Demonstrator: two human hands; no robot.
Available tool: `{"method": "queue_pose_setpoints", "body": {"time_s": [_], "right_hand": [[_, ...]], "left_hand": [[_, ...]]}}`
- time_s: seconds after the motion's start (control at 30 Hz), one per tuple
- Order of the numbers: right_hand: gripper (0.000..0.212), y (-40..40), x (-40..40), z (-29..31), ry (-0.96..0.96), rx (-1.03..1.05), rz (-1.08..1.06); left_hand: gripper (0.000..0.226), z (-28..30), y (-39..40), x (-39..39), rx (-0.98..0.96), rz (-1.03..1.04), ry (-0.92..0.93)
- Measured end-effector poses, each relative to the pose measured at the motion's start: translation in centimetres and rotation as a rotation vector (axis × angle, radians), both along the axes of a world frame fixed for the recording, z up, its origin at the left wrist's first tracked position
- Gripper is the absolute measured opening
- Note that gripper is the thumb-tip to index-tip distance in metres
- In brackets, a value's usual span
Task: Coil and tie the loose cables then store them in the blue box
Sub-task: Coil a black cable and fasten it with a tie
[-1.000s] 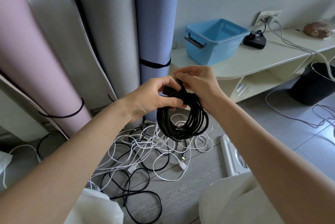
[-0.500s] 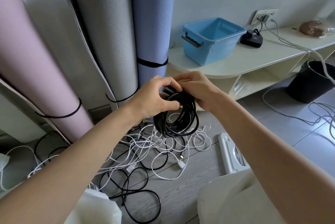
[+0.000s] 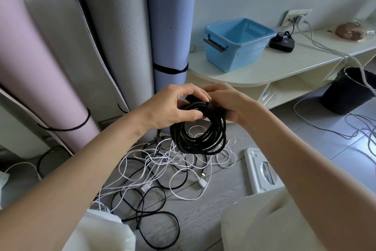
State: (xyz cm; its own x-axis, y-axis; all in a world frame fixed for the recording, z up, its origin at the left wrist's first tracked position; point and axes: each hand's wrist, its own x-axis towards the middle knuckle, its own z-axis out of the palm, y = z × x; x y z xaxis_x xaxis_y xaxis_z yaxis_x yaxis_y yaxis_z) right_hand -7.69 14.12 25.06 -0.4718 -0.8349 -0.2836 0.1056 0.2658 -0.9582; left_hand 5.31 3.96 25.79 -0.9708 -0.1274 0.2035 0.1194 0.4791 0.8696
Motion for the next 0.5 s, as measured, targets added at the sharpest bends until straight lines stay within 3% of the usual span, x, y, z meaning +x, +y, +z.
{"method": "queue_pose_setpoints", "body": {"time_s": [0.1, 0.2, 0.27, 0.4, 0.5], "right_hand": [[0.021, 0.1, -0.1, -0.2, -0.11, -0.01, 0.01], [0.015, 0.2, -0.1, 0.0, -0.105, 0.021, 0.04], [0.024, 0.2, -0.2, 0.0, -0.075, 0.038, 0.05], [0.019, 0.4, 0.0, 1.1, 0.11, -0.087, 0.16], [0.046, 0.6, 0.3, 1.4, 0.413, -0.018, 0.241]], "left_hand": [[0.031, -0.1, -0.1, -0.1, 0.044, 0.044, -0.039], [0.03, -0.5, -0.1, -0.4, 0.044, 0.079, -0.055], [0.025, -0.7, -0.3, -0.6, 0.04, 0.114, -0.051], [0.022, -0.7, -1.2, -0.8, 0.179, 0.225, -0.022], [0.018, -0.8, -1.5, -0.9, 0.201, 0.299, -0.017]]}}
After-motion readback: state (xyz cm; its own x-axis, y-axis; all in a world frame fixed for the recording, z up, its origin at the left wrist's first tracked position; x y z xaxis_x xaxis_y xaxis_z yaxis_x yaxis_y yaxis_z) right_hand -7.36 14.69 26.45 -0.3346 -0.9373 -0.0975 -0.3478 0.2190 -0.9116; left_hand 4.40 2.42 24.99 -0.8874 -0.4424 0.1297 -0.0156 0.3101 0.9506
